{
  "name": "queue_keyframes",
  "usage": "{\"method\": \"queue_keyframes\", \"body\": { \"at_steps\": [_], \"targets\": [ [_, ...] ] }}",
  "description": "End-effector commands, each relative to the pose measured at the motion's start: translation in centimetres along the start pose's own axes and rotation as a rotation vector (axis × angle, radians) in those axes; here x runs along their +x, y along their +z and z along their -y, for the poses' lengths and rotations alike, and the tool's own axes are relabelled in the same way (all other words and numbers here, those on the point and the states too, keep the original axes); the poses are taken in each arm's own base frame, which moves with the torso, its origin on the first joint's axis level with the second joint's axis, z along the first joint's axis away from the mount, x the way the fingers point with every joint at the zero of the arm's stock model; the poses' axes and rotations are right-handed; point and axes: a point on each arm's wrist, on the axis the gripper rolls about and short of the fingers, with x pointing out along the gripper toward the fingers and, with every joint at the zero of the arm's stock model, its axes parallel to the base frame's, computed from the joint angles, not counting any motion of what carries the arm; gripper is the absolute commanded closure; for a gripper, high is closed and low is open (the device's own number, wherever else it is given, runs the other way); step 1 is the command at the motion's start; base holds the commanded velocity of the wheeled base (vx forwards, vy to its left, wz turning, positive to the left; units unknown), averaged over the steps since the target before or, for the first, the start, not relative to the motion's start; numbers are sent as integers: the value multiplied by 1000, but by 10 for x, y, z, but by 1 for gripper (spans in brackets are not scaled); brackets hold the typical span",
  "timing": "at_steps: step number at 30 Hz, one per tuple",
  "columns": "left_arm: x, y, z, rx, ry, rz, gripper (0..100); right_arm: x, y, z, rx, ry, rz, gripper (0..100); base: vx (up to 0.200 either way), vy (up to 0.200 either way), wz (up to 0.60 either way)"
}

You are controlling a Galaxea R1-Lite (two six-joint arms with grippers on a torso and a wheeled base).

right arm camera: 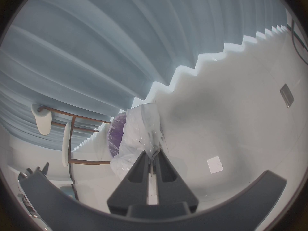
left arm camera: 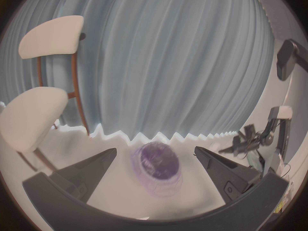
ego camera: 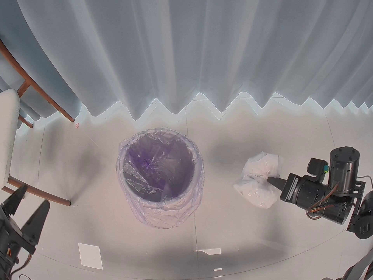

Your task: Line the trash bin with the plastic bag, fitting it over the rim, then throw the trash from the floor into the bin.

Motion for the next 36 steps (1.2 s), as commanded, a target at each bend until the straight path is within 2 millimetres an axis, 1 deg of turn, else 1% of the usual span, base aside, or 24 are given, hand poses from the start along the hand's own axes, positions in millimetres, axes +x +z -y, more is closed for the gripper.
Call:
{"method": "queue_keyframes", "body": {
  "at_steps": [1,3,9,11,13,15,16,18,21,22,25,27,28,30,31,33,36],
  "targets": [
    [-75,-74,-12,119,334,-193,0,-53,17,-11,-133,77,178,100,0,0,0],
    [-76,-69,-12,101,347,-178,0,-55,16,-11,-147,72,185,100,0,0,0],
    [-74,-71,-13,108,383,-128,0,-60,18,-12,-167,77,208,100,0,0,0],
    [-75,-70,-14,152,458,-125,0,-62,16,-16,-186,100,200,100,0,0,0],
    [-75,-70,-14,170,458,-129,0,-62,13,-18,-192,111,188,100,0,0,0],
    [-75,-70,-14,155,465,-123,0,-63,4,-20,-196,140,154,100,0,0,0],
    [-75,-70,-14,155,465,-123,0,-63,4,-20,-196,140,154,100,0,0,0],
    [-76,-70,-16,161,561,-112,0,-63,-4,-26,-192,176,118,100,0,0,0],
    [-77,-69,-18,190,715,-111,0,-64,-8,-25,-205,170,102,100,0,0,0],
    [-78,-69,-17,196,727,-112,0,-64,-8,-24,-207,168,102,100,0,0,0],
    [-79,-69,-14,291,786,-114,0,-64,-3,-28,-198,148,146,100,0,0,0],
    [-82,-70,-12,314,756,-77,0,-64,-3,-28,-210,126,157,100,0,0,0],
    [-82,-70,-10,320,651,-49,0,-65,-9,-29,-240,126,145,100,0,0,0],
    [-81,-71,-7,313,504,-51,0,-66,-11,-28,-260,129,141,100,0,0,0],
    [-80,-71,-5,289,417,-49,0,-66,-11,-28,-263,133,142,100,0,0,0],
    [-79,-72,-3,198,324,-42,0,-67,-13,-29,-278,140,137,100,0,0,0],
    [-79,-72,-2,126,288,-32,0,-69,-19,-28,-333,155,127,100,0,0,0]
  ]
}}
